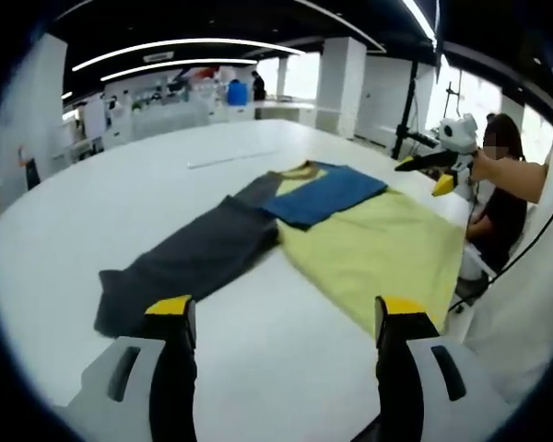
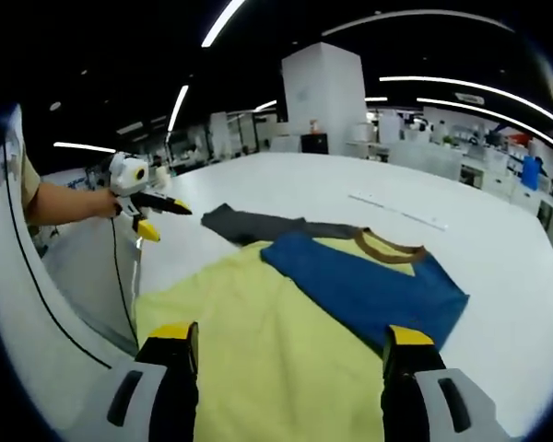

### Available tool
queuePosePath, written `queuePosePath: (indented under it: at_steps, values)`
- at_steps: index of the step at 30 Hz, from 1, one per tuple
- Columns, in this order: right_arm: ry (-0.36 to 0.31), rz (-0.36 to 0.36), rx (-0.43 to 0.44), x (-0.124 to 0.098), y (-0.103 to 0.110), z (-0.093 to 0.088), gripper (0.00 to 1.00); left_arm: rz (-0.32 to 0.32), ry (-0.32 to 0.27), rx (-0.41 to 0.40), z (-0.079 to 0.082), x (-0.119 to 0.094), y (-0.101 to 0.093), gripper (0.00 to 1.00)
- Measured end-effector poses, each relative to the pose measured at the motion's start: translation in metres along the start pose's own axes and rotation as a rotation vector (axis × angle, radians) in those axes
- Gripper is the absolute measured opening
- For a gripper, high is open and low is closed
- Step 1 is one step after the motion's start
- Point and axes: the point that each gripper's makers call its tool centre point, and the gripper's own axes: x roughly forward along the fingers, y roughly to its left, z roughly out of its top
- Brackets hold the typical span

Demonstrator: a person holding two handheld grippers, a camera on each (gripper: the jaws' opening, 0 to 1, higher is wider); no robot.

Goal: Fold the garment on the visible template until the final outline fits inside the template.

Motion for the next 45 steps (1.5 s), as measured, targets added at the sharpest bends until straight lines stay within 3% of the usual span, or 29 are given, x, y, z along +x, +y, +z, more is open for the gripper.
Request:
queuePosePath:
  at_steps: [25,45]
  values:
    - [0.004,-0.040,0.035,-0.027,0.005,-0.022,0.81,0.113,0.006,-0.043,-0.009,-0.007,0.048,0.74]
    - [0.021,-0.055,0.039,-0.031,0.005,-0.029,0.81,0.219,0.032,-0.065,-0.017,-0.013,0.098,0.70]
